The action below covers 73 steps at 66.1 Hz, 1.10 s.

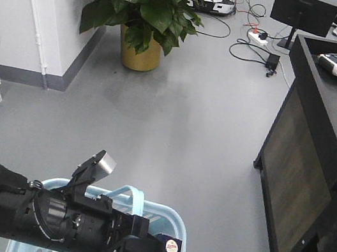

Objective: Left arm holds basket, right arm returns cookies
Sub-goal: 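Hold the basket with the left gripper while driving past the potted plant, then hold the basket with the left gripper while approaching the snack shelf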

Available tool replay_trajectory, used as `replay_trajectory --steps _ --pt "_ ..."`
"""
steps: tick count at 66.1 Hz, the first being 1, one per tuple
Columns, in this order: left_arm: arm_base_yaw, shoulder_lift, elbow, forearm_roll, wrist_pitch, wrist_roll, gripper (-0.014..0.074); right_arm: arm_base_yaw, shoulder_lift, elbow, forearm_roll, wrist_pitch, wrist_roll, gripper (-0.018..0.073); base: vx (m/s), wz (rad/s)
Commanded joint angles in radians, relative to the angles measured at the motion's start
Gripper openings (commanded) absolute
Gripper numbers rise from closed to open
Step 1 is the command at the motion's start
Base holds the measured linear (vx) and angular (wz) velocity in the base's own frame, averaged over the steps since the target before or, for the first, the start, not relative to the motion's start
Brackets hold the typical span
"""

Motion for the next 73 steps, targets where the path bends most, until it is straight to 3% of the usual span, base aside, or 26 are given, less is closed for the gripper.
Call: replay_trajectory --steps 1,41,73 --pt "-0.006 -0.041 -0.03 -0.078 0.053 0.002 -0.0006 -0.005 -0.012 0.003 -0.003 -0.081 -0.008 -0.0008 0.26 0.03" --pt "-0.006 -0.041 -0.03 -0.078 0.053 0.002 -0.0006 -0.005 -0.012 0.003 -0.003 -0.079 -0.008 -0.0008 0.26 0.13" --pt "-0.006 -0.041 -0.03 -0.078 0.053 0.002 -0.0006 -0.005 -0.012 0.003 -0.003 -0.079 -0.008 -0.0008 0.23 0.43"
